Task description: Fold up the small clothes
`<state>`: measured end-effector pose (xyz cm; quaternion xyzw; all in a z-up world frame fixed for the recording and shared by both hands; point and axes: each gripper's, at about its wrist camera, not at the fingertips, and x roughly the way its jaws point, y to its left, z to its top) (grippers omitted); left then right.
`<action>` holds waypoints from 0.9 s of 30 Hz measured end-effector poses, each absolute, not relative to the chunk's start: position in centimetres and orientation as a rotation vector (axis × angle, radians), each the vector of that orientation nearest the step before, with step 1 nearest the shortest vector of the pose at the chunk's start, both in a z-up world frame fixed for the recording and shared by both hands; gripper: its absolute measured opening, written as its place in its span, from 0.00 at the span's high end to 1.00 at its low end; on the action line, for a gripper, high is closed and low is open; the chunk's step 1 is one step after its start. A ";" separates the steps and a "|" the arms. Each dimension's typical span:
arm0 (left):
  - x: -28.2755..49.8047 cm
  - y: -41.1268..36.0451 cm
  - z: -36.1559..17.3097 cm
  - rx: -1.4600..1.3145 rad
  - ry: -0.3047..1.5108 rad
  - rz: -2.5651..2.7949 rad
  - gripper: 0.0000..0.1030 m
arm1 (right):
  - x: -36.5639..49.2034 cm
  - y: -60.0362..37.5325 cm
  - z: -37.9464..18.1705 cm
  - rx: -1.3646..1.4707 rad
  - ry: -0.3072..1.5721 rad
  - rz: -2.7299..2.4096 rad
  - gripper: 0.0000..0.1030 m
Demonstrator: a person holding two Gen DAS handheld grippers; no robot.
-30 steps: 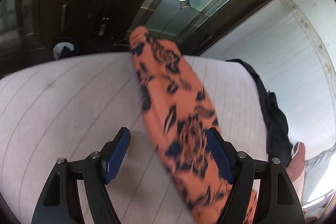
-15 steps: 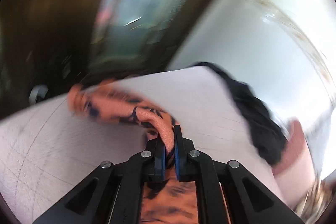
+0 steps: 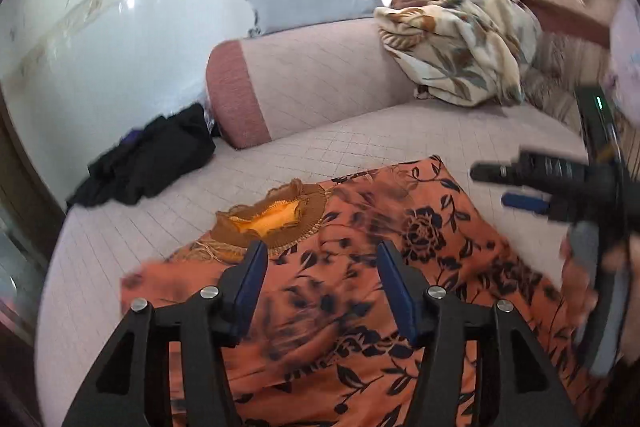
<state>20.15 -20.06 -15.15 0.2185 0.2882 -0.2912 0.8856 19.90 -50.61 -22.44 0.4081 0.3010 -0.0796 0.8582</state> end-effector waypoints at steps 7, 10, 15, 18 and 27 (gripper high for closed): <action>24.3 -7.2 -11.3 0.115 0.594 -0.285 0.22 | 19.6 -51.1 -21.2 0.840 0.602 -0.160 0.19; 27.1 -1.8 -13.8 0.012 0.678 -0.104 0.22 | 20.7 -50.0 -20.9 0.822 0.618 -0.083 0.20; 30.0 2.1 -18.4 -0.065 0.820 0.060 0.22 | 23.1 -48.8 -22.2 0.907 0.665 0.082 0.36; 30.9 1.4 -19.3 -0.023 0.843 0.093 0.22 | 24.9 -48.6 -23.8 0.935 0.725 0.078 0.41; 32.0 -1.0 -22.1 0.095 0.952 0.091 0.22 | 30.0 -49.8 -26.9 0.976 0.770 0.025 0.56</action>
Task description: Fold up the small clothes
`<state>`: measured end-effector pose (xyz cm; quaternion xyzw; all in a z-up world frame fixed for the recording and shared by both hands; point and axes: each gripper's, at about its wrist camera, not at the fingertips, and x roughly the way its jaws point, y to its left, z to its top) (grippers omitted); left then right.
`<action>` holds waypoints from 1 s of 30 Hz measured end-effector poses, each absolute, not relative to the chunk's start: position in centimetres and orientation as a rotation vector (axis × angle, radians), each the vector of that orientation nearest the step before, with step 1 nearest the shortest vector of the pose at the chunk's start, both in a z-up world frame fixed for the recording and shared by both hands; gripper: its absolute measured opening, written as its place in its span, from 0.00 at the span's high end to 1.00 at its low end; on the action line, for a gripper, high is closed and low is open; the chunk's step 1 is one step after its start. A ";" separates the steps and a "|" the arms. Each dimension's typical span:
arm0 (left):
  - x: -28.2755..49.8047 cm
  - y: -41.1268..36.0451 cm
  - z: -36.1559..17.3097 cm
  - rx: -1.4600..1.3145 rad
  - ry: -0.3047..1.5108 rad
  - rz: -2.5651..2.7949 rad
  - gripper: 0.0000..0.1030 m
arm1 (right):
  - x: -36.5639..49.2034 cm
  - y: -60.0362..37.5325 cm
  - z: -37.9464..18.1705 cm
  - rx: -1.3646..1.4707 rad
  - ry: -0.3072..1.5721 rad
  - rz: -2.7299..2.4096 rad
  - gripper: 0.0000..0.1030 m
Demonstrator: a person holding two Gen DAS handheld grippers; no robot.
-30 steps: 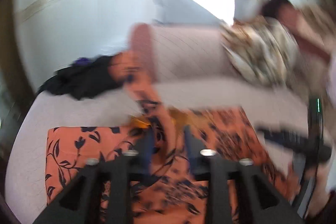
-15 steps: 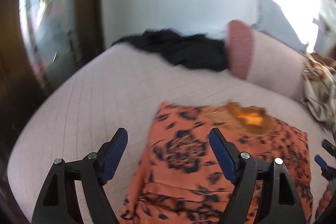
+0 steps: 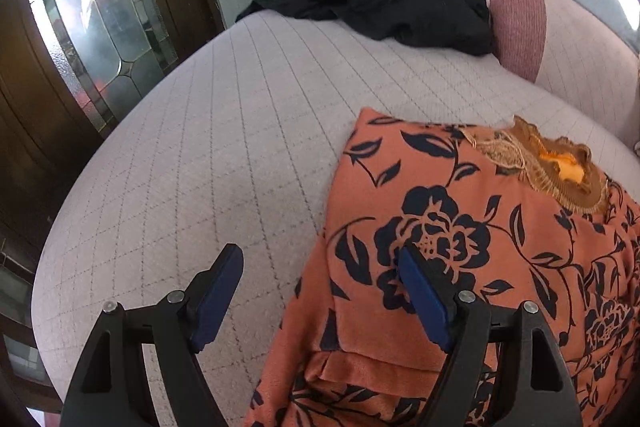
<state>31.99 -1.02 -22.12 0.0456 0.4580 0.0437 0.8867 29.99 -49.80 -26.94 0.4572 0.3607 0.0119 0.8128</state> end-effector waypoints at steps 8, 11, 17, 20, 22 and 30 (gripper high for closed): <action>32.1 -1.2 -22.4 0.116 0.974 0.078 0.22 | 26.5 -48.1 -21.5 0.825 0.630 0.003 0.93; 31.3 -1.1 -22.2 0.130 0.968 0.082 0.22 | 22.8 -48.0 -18.1 0.741 0.554 -0.032 0.93; 30.6 -1.4 -22.4 0.196 0.956 0.088 0.22 | 20.8 -48.5 -24.0 0.665 0.930 -0.196 0.88; 30.0 -1.4 -21.6 0.229 0.919 0.116 0.22 | 19.5 -48.7 -23.3 0.688 0.925 -0.218 0.86; 29.3 -1.7 -20.7 0.246 0.873 0.124 0.22 | 18.9 -49.0 -21.1 0.630 0.847 -0.276 0.84; 28.7 -4.8 -21.5 0.273 0.895 0.009 0.22 | 22.8 -49.0 -21.0 0.645 0.739 -0.132 0.81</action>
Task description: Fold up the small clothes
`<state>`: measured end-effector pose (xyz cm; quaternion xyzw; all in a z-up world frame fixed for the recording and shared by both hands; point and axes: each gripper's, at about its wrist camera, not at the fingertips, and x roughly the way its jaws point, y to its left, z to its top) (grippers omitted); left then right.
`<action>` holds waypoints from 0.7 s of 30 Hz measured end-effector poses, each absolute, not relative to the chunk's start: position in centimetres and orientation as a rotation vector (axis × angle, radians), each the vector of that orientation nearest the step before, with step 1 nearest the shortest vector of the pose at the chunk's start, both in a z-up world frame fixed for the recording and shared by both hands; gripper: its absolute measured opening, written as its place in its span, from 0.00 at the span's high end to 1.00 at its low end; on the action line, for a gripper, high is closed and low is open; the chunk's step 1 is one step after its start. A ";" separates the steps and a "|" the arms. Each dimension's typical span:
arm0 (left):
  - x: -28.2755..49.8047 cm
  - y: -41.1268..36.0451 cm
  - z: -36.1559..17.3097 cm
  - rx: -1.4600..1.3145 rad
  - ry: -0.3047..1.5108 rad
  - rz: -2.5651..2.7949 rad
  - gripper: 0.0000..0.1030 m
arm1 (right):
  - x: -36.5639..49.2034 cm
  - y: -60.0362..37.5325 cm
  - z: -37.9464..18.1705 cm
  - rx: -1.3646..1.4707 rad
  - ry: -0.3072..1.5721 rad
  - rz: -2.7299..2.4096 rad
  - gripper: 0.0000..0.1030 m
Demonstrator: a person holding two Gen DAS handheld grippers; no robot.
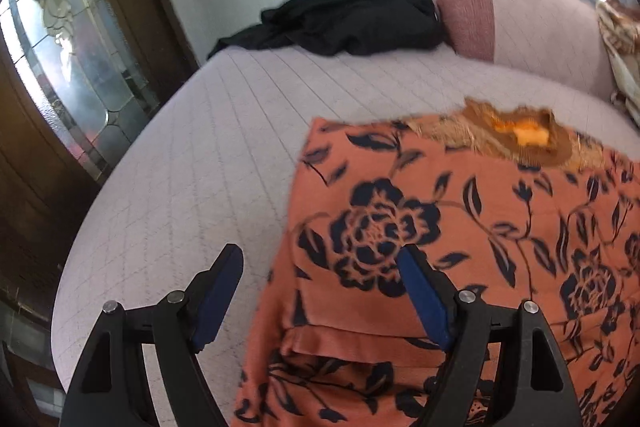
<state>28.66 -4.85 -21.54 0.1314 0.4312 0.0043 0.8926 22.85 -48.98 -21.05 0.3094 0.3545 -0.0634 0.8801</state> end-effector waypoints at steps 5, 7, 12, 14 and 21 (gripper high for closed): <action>28.5 -5.6 -22.7 0.320 0.924 0.014 0.22 | 25.7 -47.7 -24.8 0.571 0.861 -0.153 0.82; 27.9 -5.9 -21.9 0.274 0.903 -0.023 0.22 | 25.8 -47.4 -23.8 0.542 0.862 -0.156 0.80; 26.9 -8.6 -23.0 0.363 0.908 -0.069 0.22 | 26.2 -44.9 -22.6 0.506 0.798 -0.025 0.73; 26.9 -8.9 -23.4 0.390 0.902 -0.058 0.22 | 27.6 -43.8 -24.9 0.500 0.932 -0.009 0.65; 26.4 -9.4 -21.2 0.338 0.843 -0.101 0.22 | 26.6 -43.6 -22.6 0.478 0.825 0.007 0.66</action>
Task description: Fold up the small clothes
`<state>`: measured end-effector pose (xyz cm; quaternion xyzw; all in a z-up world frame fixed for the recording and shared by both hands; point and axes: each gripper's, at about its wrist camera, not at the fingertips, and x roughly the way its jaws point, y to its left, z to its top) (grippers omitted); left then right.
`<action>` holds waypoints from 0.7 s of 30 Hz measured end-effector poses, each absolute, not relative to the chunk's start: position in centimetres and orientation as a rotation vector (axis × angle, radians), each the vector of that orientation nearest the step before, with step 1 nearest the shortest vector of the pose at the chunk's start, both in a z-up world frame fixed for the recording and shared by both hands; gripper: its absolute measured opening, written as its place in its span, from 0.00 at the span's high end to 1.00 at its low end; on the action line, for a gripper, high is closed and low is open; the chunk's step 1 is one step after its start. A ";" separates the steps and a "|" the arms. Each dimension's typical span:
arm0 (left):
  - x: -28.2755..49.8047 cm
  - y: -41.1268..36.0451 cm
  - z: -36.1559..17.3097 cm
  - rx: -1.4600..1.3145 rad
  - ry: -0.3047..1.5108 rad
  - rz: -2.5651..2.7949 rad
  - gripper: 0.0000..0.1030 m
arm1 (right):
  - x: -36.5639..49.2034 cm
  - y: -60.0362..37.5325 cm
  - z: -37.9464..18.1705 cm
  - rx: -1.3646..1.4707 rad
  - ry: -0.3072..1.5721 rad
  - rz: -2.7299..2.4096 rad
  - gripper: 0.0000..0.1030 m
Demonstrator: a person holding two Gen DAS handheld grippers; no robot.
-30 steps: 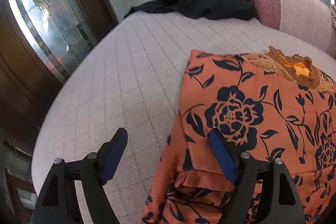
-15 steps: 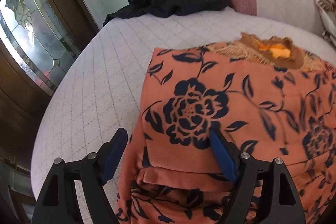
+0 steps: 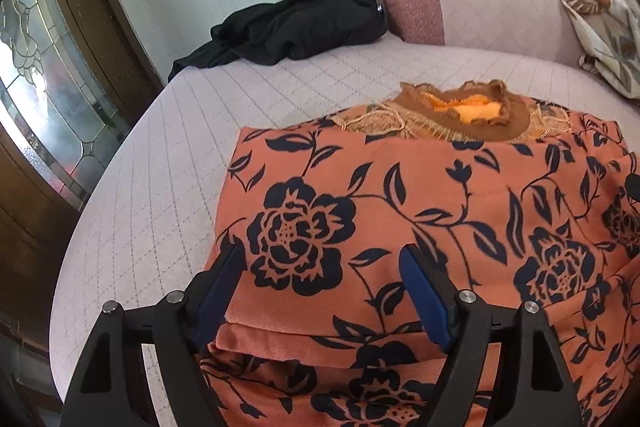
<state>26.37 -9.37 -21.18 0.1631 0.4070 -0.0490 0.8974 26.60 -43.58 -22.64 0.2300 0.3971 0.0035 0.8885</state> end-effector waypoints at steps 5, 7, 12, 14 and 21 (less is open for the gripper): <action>26.1 -9.6 -20.4 0.339 0.812 -0.116 0.22 | 26.3 -43.6 -22.4 0.471 0.813 0.016 0.66; 26.4 -9.7 -20.2 0.333 0.807 -0.121 0.22 | 26.1 -43.5 -22.2 0.479 0.810 0.016 0.66; 26.3 -9.7 -20.1 0.328 0.802 -0.120 0.22 | 26.2 -43.5 -22.1 0.476 0.806 0.019 0.66; 26.2 -9.7 -20.2 0.327 0.802 -0.119 0.22 | 26.2 -43.6 -22.2 0.480 0.811 0.019 0.66; 27.0 -9.8 -22.0 0.333 0.872 -0.123 0.20 | 27.2 -43.3 -24.4 0.470 0.922 -0.015 0.65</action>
